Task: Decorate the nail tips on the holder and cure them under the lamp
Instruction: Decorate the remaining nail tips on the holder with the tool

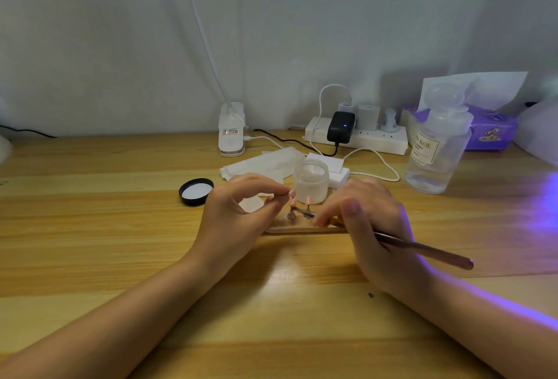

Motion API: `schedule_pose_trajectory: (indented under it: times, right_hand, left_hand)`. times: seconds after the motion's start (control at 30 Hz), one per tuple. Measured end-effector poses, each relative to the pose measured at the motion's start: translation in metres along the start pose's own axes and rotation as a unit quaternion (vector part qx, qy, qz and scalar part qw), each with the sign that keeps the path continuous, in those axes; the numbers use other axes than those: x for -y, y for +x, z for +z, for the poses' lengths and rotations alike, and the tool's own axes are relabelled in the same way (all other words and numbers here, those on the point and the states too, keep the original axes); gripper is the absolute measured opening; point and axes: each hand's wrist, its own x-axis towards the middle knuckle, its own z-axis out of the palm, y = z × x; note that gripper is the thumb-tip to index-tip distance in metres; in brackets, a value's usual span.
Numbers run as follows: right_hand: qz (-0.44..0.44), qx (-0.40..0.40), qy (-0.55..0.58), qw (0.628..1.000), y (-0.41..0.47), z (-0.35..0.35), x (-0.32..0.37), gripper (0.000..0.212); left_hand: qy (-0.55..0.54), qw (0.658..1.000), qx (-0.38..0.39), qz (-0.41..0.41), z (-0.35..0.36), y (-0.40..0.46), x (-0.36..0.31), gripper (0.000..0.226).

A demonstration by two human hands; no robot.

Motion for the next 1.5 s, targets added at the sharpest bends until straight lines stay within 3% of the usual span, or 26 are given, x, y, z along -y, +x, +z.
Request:
schedule_pose_trajectory:
  times: [0.23, 0.47, 0.63, 0.83, 0.97, 1.03, 1.2, 1.37, 1.5]
  right_hand:
    - [0.065, -0.016, 0.015, 0.998, 0.0021, -0.0006, -0.0008, 0.053]
    - [0.04, 0.004, 0.038, 0.998, 0.0012, -0.0015, 0.0021, 0.058]
    - [0.111, 0.001, 0.05, 0.993, 0.0028, -0.0027, 0.002, 0.05]
    - [0.036, 0.014, 0.028, 0.999, 0.0016, -0.0007, 0.0038, 0.06]
    - [0.088, -0.018, 0.051, 0.995, 0.0032, -0.0031, 0.0025, 0.042]
    - [0.109, -0.001, 0.047, 0.993, 0.0034, -0.0023, 0.0026, 0.047]
    - [0.058, 0.027, 0.059, 0.996, 0.0003, -0.0014, 0.0037, 0.056]
    - [0.119, 0.0, 0.066, 0.991, 0.0028, -0.0024, 0.0036, 0.04]
    - [0.083, 0.031, 0.057, 0.994, 0.0015, 0.0, 0.0047, 0.054]
  left_hand:
    - [0.016, 1.0, -0.007, 0.011, 0.0006, 0.0002, 0.0021, 0.016]
    - [0.008, 1.0, -0.01, 0.018, 0.0009, 0.0003, 0.0002, 0.014]
    - [0.014, 1.0, -0.009, 0.014, 0.0011, 0.0004, 0.0025, 0.017]
    - [0.022, 1.0, -0.009, 0.006, 0.0009, 0.0005, 0.0031, 0.017]
    - [0.017, 1.0, -0.005, 0.0, 0.0008, 0.0003, 0.0032, 0.017]
    - [0.014, 1.0, -0.007, 0.003, 0.0009, 0.0006, 0.0039, 0.017]
    - [0.024, 0.999, -0.02, 0.01, 0.002, 0.0011, 0.0062, 0.019]
    - [0.025, 1.0, -0.012, 0.013, 0.0015, 0.0008, 0.0062, 0.017]
    - [0.027, 0.999, -0.01, 0.015, 0.0015, 0.0009, 0.0041, 0.016]
